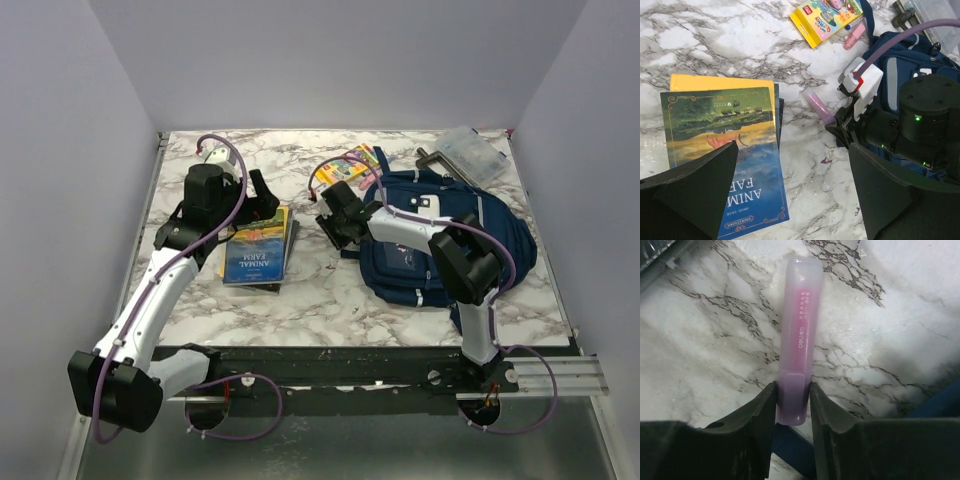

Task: Pack the student bag
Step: Pick up the stationery from the center of the board.

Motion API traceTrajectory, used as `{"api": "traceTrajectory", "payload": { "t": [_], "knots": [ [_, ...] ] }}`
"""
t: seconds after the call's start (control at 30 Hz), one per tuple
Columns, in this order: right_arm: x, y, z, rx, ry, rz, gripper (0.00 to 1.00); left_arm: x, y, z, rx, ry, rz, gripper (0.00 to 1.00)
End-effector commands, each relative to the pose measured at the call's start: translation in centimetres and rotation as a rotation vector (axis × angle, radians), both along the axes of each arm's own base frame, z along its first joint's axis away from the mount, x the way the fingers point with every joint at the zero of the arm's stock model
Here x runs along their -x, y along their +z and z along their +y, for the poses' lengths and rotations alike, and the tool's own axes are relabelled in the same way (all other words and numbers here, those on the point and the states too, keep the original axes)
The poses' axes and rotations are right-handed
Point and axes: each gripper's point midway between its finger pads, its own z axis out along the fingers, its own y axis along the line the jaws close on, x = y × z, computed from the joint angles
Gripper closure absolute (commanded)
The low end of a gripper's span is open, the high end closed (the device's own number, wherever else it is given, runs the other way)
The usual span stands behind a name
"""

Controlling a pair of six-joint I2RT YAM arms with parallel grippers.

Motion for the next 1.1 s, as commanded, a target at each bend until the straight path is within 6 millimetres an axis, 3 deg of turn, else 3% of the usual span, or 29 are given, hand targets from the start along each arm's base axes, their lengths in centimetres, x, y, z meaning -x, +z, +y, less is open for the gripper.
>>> {"api": "traceTrajectory", "payload": {
  "t": [0.0,0.1,0.17,0.27,0.5,0.73,0.97,1.07],
  "knots": [
    [0.4,1.1,0.9,-0.069,0.045,-0.022,0.73,-0.2,-0.7,-1.4,0.098,-0.067,0.060,0.06],
    [0.8,3.3,1.0,-0.113,0.076,-0.069,0.92,-0.3,-1.5,-2.9,0.191,-0.138,0.127,0.06],
    [1.8,5.3,1.4,-0.171,0.137,-0.092,0.99,0.0,-1.9,-4.4,0.282,-0.215,0.177,0.07],
    [3.6,8.2,1.7,-0.250,0.214,-0.120,0.99,0.5,-2.2,-6.5,0.408,-0.327,0.246,0.09],
    [7.9,11.6,1.7,-0.381,0.311,-0.093,0.99,1.6,-3.9,-9.5,0.619,-0.476,0.423,0.19],
    [9.8,14.9,1.5,-0.463,0.357,-0.135,0.99,2.8,-4.3,-11.5,0.617,-0.555,0.453,0.31],
    [10.4,15.4,1.2,-0.456,0.375,-0.132,1.00,4.2,-4.3,-13.2,0.601,-0.623,0.466,0.48],
    [10.7,15.7,1.1,-0.459,0.386,-0.129,0.99,4.5,-4.5,-13.5,0.600,-0.633,0.477,0.50]
  ]
}}
